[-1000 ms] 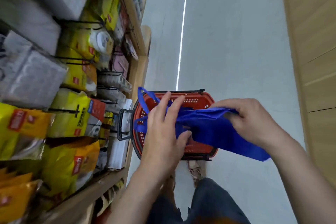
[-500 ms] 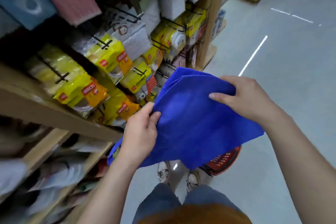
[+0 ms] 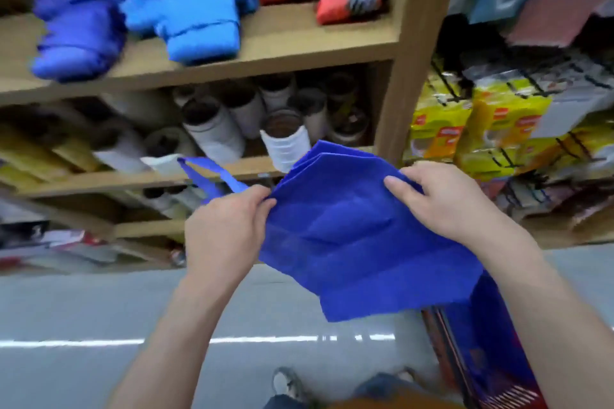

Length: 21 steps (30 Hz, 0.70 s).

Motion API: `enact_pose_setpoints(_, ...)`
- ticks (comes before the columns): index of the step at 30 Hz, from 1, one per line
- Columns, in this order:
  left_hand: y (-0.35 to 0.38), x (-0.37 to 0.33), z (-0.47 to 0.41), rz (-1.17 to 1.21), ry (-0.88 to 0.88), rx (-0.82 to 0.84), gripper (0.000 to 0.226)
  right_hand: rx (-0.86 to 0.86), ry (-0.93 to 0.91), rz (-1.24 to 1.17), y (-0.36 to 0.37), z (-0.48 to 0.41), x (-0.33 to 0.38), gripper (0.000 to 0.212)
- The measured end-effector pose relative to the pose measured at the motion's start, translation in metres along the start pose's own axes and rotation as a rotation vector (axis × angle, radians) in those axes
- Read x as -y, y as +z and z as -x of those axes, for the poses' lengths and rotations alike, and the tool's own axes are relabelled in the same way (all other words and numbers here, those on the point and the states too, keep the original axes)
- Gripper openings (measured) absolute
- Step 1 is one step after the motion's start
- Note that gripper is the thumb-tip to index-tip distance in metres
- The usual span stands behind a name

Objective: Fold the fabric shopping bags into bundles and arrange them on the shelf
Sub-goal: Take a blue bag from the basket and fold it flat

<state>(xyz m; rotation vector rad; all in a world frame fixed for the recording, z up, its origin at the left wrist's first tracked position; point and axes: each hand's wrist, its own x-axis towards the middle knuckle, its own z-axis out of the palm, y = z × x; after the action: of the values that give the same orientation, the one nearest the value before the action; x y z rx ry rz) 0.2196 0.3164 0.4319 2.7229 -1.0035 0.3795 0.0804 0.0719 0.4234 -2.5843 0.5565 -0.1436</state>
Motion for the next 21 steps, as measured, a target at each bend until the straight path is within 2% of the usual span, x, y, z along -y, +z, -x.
enact_pose_setpoints(2, -0.017, 0.045, 0.008, -0.033, -0.015, -0.036, 0.022, -0.042, -0.149, -0.091, 0.018, -0.020, 0.051, 0.014)
enact_pose_setpoints(5, -0.040, 0.109, 0.018, -0.050, -0.033, -0.106, 0.025, -0.123, -0.368, -0.309, 0.051, -0.046, 0.137, 0.014)
enact_pose_setpoints(7, -0.057, 0.151, 0.023, -0.002, -0.090, -0.183, 0.020, -0.171, -0.436, -0.403, 0.070, -0.061, 0.193, 0.018)
enact_pose_setpoints(9, -0.076, 0.191, 0.028, 0.109, -0.232, -0.224, 0.016, -0.209, -0.464, -0.516, 0.085, -0.076, 0.243, 0.012)
enact_pose_setpoints(12, -0.101, 0.245, 0.031, 0.398, -0.514, -0.129, 0.033, -0.237, -0.542, -0.604, 0.094, -0.098, 0.305, 0.013)
enact_pose_setpoints(14, -0.114, 0.278, 0.030, 0.607, -0.633, -0.091, 0.022, -0.255, -0.558, -0.641, 0.096, -0.113, 0.338, 0.012)
enact_pose_setpoints(17, -0.127, 0.324, 0.024, 0.670, -0.653, -0.145, 0.004, -0.262, -0.508, -0.712, 0.102, -0.137, 0.376, 0.028)
enact_pose_setpoints(19, -0.136, 0.349, 0.014, 0.637, -0.639, -0.203, 0.009, -0.294, -0.479, -0.725, 0.107, -0.154, 0.398, 0.039)
enact_pose_setpoints(21, -0.146, 0.369, -0.002, 0.553, -0.615, -0.267, 0.023, -0.340, -0.456, -0.727, 0.113, -0.172, 0.418, 0.026)
